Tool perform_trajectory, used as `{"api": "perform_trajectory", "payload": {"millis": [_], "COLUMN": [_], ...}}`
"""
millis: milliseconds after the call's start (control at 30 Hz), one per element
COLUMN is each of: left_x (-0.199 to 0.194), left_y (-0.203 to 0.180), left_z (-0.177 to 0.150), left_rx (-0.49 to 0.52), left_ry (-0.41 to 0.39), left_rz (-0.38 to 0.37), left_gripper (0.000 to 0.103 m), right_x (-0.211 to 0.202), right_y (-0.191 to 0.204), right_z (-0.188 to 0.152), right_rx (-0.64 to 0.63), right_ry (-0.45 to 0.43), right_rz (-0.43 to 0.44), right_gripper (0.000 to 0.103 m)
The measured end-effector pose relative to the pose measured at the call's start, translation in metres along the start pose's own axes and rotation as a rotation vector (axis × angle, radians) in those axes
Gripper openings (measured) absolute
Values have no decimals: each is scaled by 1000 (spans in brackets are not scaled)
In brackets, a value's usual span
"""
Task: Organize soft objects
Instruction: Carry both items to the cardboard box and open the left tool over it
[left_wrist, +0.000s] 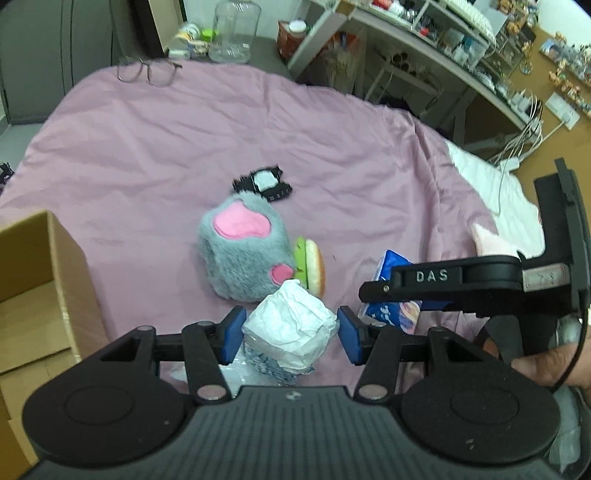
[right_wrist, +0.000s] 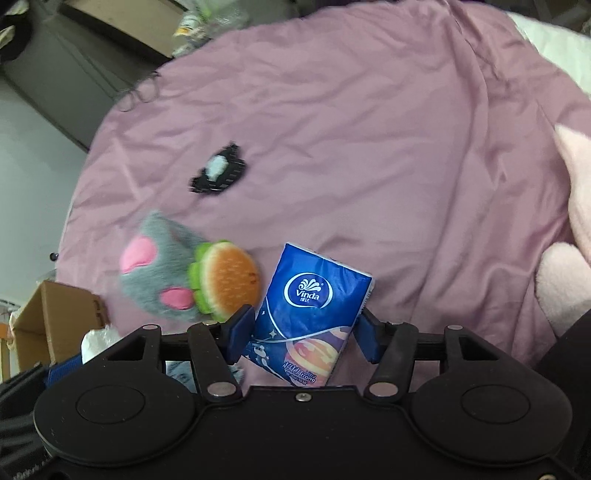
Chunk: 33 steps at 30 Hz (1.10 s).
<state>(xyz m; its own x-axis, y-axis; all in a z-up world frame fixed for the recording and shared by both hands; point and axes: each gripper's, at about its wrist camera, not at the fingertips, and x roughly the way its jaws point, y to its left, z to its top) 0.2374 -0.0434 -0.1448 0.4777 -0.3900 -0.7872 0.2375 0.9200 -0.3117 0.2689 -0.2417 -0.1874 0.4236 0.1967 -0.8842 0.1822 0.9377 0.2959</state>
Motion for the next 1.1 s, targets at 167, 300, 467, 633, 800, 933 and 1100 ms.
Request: {"api": "perform_trajectory", "payload": {"millis": [167, 300, 467, 633, 800, 933, 1100], "left_x": [-24, -44, -70, -91, -107, -117, -122], "left_y": [14, 31, 55, 81, 106, 124, 144], "left_z": [-1, -6, -13, -20, -26, -26, -24], "left_rx": [-15, -39, -76, -121, -150, -171, -202], "left_ry": [-58, -95, -139, -164, -183, -195, -211], "left_rz": [19, 48, 93, 142, 176, 207, 236], "left_gripper": [53, 53, 53, 53, 53, 53, 53], "right_x": [-21, -33, -40, -44, -46, -47, -43], "right_y": [28, 54, 89, 118, 145, 163, 184], "right_z": [-4, -9, -16, -23, -31, -34, -38], "right_rx": [-58, -114, -181, -226, -270, -288, -318], "right_ry": [-40, -77, -126, -151, -169, -163, -147], "right_rz": [41, 79, 127, 167, 208, 251, 293], "right_gripper": [57, 57, 57, 57, 57, 57, 57]}}
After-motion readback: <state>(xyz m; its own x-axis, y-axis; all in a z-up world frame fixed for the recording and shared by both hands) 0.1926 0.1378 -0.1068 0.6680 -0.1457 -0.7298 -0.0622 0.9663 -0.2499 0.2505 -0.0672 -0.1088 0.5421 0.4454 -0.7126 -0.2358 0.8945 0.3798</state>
